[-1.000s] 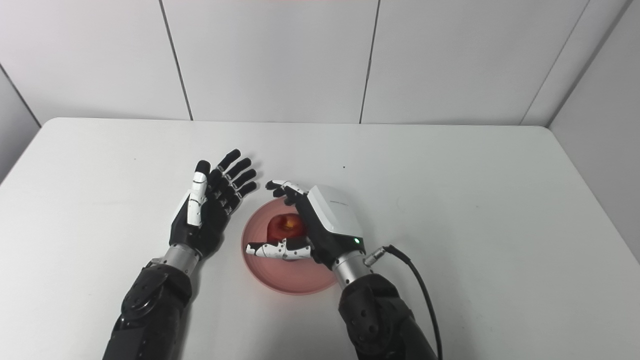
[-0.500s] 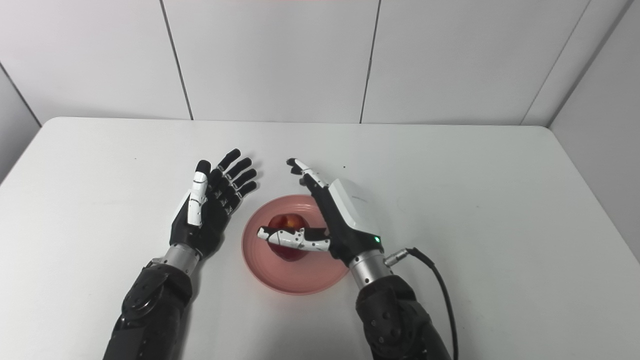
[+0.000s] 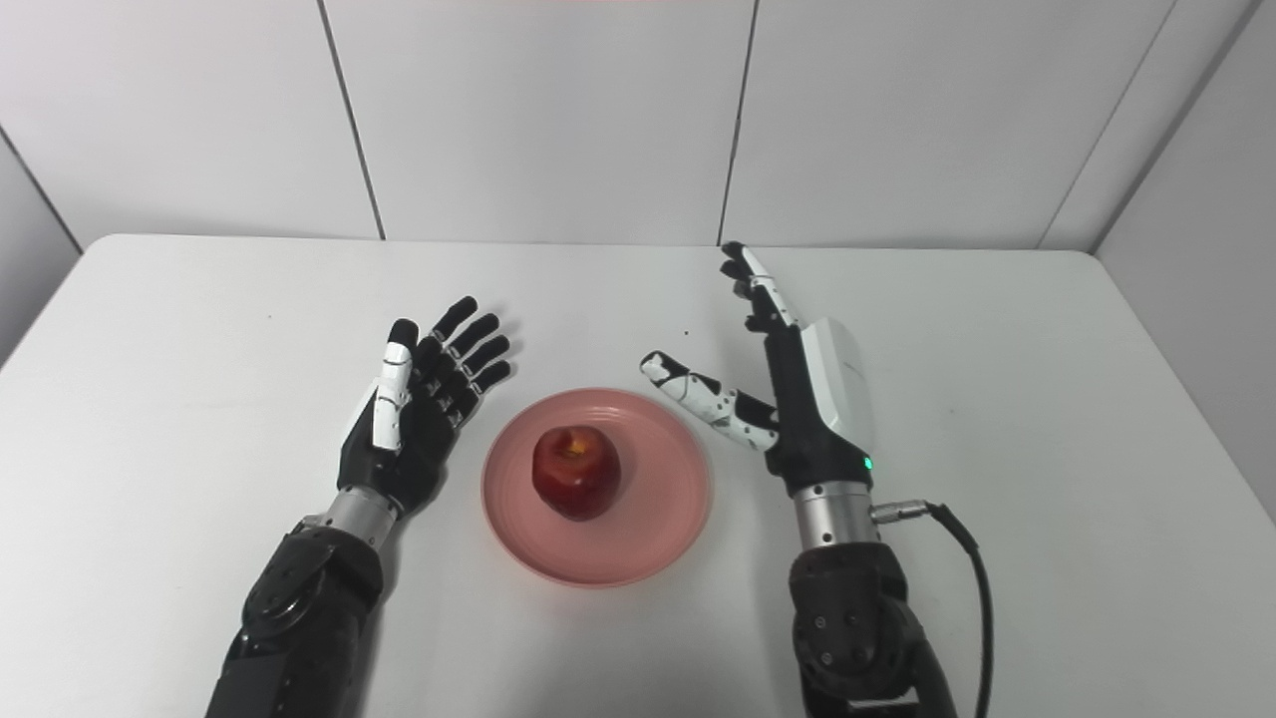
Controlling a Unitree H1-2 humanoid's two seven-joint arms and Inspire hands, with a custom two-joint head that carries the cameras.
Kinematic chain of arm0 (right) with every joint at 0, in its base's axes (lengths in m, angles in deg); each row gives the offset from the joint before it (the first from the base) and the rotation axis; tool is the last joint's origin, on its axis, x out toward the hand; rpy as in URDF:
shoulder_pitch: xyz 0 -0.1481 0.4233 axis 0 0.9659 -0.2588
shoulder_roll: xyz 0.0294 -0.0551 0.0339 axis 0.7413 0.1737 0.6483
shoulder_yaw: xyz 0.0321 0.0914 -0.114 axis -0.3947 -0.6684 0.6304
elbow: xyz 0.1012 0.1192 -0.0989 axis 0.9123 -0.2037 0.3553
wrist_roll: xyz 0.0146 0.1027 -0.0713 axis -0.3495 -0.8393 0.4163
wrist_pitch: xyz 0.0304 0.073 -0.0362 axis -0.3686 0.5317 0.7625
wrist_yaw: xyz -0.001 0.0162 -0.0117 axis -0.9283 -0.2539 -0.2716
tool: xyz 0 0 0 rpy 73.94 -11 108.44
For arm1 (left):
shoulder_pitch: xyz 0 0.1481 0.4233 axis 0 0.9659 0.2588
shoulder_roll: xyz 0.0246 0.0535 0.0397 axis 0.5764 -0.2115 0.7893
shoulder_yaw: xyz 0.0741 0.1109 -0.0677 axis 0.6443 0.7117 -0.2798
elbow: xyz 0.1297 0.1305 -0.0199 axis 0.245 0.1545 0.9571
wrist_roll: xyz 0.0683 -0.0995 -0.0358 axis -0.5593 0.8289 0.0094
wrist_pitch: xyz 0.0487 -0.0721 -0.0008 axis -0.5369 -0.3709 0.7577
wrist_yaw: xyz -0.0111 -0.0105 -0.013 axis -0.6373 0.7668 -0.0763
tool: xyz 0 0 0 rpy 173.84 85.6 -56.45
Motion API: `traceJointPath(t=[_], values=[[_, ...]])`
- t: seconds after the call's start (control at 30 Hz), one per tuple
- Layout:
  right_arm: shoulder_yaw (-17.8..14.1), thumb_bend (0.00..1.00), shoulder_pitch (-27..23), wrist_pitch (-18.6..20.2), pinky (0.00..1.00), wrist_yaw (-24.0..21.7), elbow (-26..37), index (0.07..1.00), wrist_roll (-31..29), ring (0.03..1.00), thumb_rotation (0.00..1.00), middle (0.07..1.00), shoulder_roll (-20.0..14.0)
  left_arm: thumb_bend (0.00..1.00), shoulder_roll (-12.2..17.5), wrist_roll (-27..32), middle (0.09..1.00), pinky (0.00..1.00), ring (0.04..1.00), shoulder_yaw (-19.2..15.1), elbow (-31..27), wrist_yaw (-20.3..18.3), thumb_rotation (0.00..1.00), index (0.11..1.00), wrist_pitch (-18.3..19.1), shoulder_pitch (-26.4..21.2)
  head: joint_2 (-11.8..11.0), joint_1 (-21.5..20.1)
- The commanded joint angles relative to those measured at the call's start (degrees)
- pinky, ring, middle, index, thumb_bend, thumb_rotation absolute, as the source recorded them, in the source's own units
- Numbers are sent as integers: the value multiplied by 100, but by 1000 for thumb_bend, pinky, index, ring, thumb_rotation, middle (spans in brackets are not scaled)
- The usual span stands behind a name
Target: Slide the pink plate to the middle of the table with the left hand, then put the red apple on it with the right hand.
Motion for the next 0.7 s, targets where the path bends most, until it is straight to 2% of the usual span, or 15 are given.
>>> traceJointPath(t=[0.0, 0.07, 0.23, 0.3, 0.4, 0.53, 0.67], values=[[-125, 844, -1, -273, 753, 246, 14, 884, -66, 839, 946, 864, -19, 759, 33, -75, 891, 886, 883, 8, 183, 113, 901, 884, 338, 211, 3, 9], [-225, 806, 69, -348, 775, 338, -120, 880, -177, 848, 991, 872, -25, 759, 36, -74, 893, 888, 885, 5, 168, 117, 899, 884, 348, 214, 1, 17], [-411, 714, 186, -610, 762, 489, -566, 876, -600, 828, 1000, 865, -26, 759, 48, -84, 894, 890, 887, 8, 110, 122, 896, 885, 355, 227, 0, 46], [-487, 682, 232, -679, 790, 437, -704, 884, -993, 847, 1000, 878, 40, 760, 54, -79, 893, 889, 887, 3, 84, 121, 894, 883, 365, 232, -1, 58], [-542, 587, 288, -734, 761, 323, -865, 898, -1486, 862, 1000, 889, 107, 764, 67, -75, 900, 890, 893, -3, 33, 120, 891, 888, 379, 243, -3, 77], [-587, 472, 304, -826, 807, 180, -1057, 912, -2151, 890, 1000, 908, 209, 770, 80, -107, 898, 885, 893, -9, -66, 176, 885, 886, 414, 264, 2, 106], [-571, 409, 344, -896, 843, 167, -1134, 918, -2403, 903, 1000, 922, 315, 783, 108, -143, 897, 885, 893, 4, -172, 191, 874, 884, 400, 296, 2, 125]])
